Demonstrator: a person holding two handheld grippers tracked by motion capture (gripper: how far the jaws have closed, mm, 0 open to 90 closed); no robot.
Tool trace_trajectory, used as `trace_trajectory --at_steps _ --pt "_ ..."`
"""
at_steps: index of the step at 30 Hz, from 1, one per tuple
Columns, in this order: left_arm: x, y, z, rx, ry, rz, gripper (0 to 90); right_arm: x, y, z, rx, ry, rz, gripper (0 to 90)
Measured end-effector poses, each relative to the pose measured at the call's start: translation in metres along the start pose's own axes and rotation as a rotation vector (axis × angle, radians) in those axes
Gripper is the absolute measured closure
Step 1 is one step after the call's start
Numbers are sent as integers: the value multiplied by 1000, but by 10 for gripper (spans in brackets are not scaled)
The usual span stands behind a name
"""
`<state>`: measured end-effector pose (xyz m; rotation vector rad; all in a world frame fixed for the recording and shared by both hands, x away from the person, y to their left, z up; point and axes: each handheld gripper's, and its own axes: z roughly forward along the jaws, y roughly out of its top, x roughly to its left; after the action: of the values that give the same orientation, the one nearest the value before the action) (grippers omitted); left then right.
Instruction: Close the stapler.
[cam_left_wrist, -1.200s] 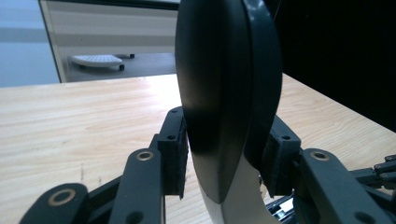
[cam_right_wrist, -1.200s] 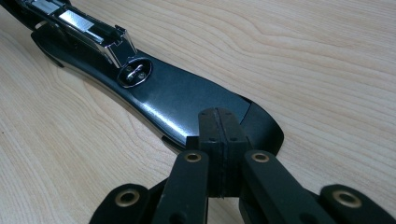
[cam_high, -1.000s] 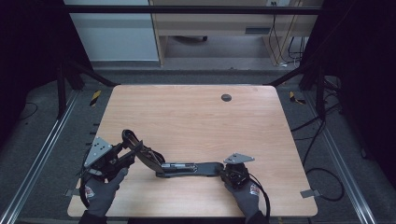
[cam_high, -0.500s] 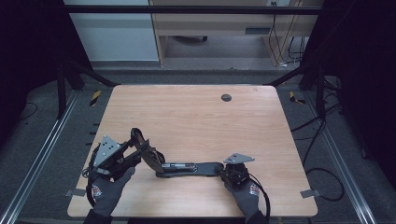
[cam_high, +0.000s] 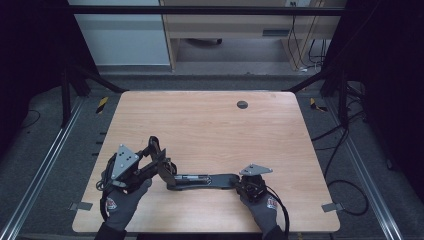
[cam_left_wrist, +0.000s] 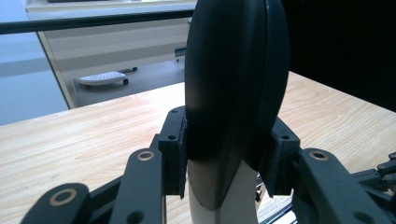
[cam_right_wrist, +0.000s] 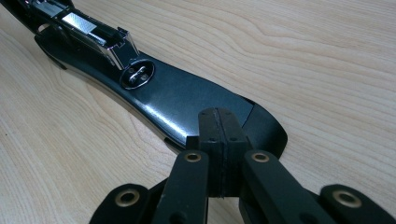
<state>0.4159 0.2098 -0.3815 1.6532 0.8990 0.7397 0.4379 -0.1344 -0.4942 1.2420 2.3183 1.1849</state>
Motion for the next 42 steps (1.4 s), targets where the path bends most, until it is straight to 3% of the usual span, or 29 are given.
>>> trace_trajectory --at_steps 22,28,29,42 --pt "-19 5 11 11 7 69 578 0 0 0 2 0 9 900" --pt "-29 6 17 13 -1 101 568 0 0 0 0 1 1 900" --pt "-31 7 20 7 -2 122 565 0 0 0 0 1 2 900" --pt "-45 6 31 26 -34 146 540 0 0 0 2 3 7 900"
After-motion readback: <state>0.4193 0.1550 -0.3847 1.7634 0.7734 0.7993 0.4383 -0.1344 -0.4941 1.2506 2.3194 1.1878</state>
